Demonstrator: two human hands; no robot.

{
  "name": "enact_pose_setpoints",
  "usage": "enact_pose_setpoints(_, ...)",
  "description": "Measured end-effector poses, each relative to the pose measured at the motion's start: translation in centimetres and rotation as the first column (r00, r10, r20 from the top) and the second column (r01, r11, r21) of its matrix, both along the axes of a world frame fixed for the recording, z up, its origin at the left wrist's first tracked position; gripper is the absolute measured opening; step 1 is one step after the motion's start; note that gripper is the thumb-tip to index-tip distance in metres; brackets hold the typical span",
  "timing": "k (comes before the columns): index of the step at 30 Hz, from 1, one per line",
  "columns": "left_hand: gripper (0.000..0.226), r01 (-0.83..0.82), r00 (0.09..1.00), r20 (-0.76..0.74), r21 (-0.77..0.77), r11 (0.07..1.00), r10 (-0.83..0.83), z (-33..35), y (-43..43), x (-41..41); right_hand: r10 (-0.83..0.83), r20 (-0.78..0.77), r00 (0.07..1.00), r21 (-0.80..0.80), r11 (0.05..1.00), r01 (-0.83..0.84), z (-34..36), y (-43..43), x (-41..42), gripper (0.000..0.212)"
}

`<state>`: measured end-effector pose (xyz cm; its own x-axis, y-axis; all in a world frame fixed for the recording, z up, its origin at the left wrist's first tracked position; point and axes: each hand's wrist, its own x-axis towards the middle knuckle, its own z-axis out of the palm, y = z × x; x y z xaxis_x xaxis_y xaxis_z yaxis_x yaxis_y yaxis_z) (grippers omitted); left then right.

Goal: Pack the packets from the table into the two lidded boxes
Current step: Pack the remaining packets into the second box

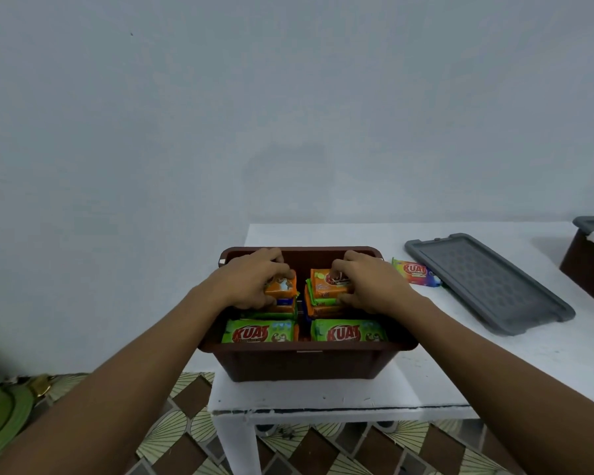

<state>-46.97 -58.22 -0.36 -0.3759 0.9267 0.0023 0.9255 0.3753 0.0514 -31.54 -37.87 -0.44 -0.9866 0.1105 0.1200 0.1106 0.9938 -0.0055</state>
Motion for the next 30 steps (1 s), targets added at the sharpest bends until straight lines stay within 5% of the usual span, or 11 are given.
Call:
enact_pose_setpoints(10,0.054,0.015,0.998,-0.056,0.010,1.000,-0.015,0.0,0.0,0.1,0.013,-0.042,0.999,-0.122,0.992,-0.018,-0.1,0.3,0.0,0.037)
enact_pose_setpoints(15,0.038,0.019,0.999,0.039,0.150,0.988,-0.025,0.7,1.4,-0.7,-0.102,-0.336,0.936,-0.409,0.911,-0.047,0.2,2.5,0.4,0.004)
enact_pose_setpoints(17,0.029,0.026,0.999,0.024,0.225,0.974,-0.032,1.1,2.8,-0.9,-0.174,-0.377,0.910,-0.427,0.904,-0.004,-0.4,4.9,0.9,0.011)
enact_pose_setpoints(25,0.018,-0.013,0.992,0.119,0.331,0.944,-0.028,1.9,12.9,-1.9,-0.248,-0.175,0.953,-0.400,0.902,0.161,-2.9,15.8,2.1,0.029)
enact_pose_setpoints(28,0.018,0.008,0.988,0.143,0.313,0.950,-0.056,1.4,17.3,-2.5,-0.252,-0.083,0.964,-0.335,0.918,0.211,-3.5,18.4,2.0,0.005)
enact_pose_setpoints(30,0.021,0.021,0.984,0.165,0.257,0.966,-0.066,0.9,19.9,-3.3,-0.211,-0.040,0.977,-0.258,0.947,0.193,-4.0,19.8,1.9,0.015)
